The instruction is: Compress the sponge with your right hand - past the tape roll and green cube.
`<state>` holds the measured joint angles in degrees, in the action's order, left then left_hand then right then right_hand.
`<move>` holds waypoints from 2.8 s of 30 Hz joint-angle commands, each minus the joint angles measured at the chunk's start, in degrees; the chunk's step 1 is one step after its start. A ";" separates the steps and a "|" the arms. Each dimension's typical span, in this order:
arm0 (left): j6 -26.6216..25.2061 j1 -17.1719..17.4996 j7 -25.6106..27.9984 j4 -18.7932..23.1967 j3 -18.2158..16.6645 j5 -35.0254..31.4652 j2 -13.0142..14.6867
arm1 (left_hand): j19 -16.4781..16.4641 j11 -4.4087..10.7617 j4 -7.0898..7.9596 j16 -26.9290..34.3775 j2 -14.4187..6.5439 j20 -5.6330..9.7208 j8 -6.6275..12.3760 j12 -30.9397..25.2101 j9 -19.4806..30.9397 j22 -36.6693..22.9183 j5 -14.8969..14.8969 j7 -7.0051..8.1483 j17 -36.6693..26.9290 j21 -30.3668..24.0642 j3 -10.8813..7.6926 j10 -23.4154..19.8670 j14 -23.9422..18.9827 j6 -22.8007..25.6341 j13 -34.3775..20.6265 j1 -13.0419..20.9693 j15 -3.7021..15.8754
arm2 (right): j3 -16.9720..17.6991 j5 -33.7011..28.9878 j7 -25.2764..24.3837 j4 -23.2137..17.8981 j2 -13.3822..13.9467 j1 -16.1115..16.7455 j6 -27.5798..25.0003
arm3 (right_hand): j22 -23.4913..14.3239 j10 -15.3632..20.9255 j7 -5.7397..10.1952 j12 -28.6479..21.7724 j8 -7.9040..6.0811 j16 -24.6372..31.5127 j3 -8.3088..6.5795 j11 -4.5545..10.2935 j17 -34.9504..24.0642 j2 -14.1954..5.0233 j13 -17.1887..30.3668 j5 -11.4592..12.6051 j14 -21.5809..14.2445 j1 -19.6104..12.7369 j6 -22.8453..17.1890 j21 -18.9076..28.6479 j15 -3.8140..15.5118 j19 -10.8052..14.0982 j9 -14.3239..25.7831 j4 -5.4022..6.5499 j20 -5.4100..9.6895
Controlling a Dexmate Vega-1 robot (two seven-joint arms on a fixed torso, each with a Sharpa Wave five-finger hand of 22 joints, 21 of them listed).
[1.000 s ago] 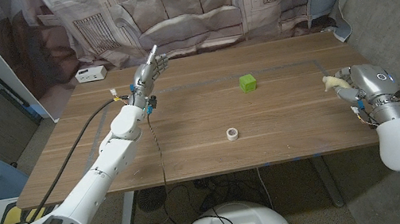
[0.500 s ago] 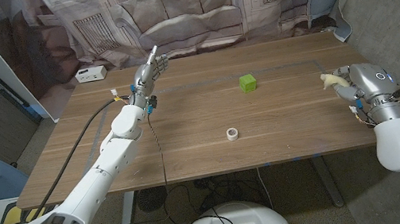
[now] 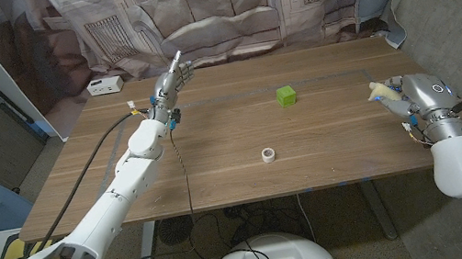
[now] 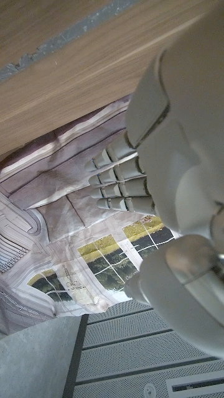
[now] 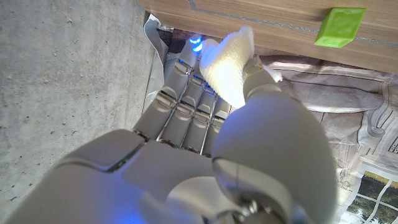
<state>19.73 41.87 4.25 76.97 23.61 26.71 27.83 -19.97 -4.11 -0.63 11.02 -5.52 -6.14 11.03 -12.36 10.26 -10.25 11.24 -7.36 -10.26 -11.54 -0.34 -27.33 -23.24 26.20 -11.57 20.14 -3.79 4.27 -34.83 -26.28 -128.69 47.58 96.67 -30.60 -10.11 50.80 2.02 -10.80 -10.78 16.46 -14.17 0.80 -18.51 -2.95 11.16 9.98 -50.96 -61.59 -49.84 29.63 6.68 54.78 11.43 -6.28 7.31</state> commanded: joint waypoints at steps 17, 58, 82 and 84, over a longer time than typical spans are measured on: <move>-0.37 -0.67 -0.02 -0.51 -0.03 0.22 -0.21 | -0.45 0.14 -0.46 -0.04 -0.57 -0.30 0.07 -0.09 0.26 -0.13 -0.06 0.00 -0.15 0.02 -0.22 -0.42 -0.51 0.48 -0.20 0.15 -0.26 | -0.02 -1.94 1.22 -0.62 -0.84 0.00 -1.20 | 0.04 -2.91 0.11 -0.05 0.16 -0.54 1.55 0.48 -1.51 0.44 0.13 0.23 2.83 2.08 3.11 -1.20 2.00 -1.93 -0.09 -0.10 -0.11; -0.55 -1.34 0.00 -2.05 0.59 0.26 -1.11 | -0.55 0.06 -0.60 -0.01 -0.81 -0.20 0.10 -0.13 0.27 -0.13 -0.10 -0.02 -0.15 -0.01 -0.41 -0.63 -0.75 0.75 -0.22 0.29 -0.14 | 0.71 -0.14 -1.19 1.09 -2.05 -0.71 2.88 | -1.17 6.15 0.99 -2.62 -2.42 6.26 -2.29 1.57 -5.60 -4.49 0.39 0.63 -11.22 -9.57 -5.59 4.30 6.93 6.10 0.27 -4.07 3.95; -0.53 -1.26 0.20 -2.00 0.55 0.21 -1.14 | -0.61 0.12 -0.68 -0.03 -0.84 -0.15 0.08 -0.14 0.28 -0.13 -0.12 0.08 -0.15 -0.02 -0.46 -0.74 -0.82 0.81 -0.22 0.32 -0.12 | 0.14 0.09 -3.50 1.58 -4.03 -2.13 3.15 | -2.46 10.67 0.15 -3.71 -2.73 7.80 -3.40 0.26 -8.90 -4.35 0.89 0.40 -17.98 -15.01 -11.04 10.07 6.57 7.79 0.33 -3.24 4.51; -0.46 -1.40 0.01 -2.27 0.62 0.25 -1.23 | -0.61 0.09 -0.68 -0.04 -0.84 -0.15 0.08 -0.15 0.28 -0.13 -0.12 0.03 -0.15 -0.02 -0.47 -0.77 -0.80 0.81 -0.22 0.32 -0.10 | 0.01 -0.14 -2.84 1.26 -3.70 -2.14 2.46 | -2.49 9.51 0.36 -3.19 -2.20 6.64 -3.47 0.20 -8.73 -4.57 1.00 0.50 -16.63 -14.77 -10.27 10.17 6.55 6.17 0.37 -2.81 4.43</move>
<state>19.01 40.87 4.73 75.71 24.07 26.85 26.98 -19.97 -3.79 -0.95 11.02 -5.82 -6.15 11.03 -12.36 10.26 -10.25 11.25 -7.46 -10.26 -11.54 -0.66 -27.65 -23.43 26.51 -11.57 20.44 -3.98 4.76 -34.34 -30.21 -126.75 43.47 94.83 -26.45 -12.40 61.32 1.77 -14.47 -13.45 24.47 -17.29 0.82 -26.31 -3.19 11.92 10.40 -64.57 -72.12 -60.80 39.48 7.60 63.03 11.57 -9.84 11.45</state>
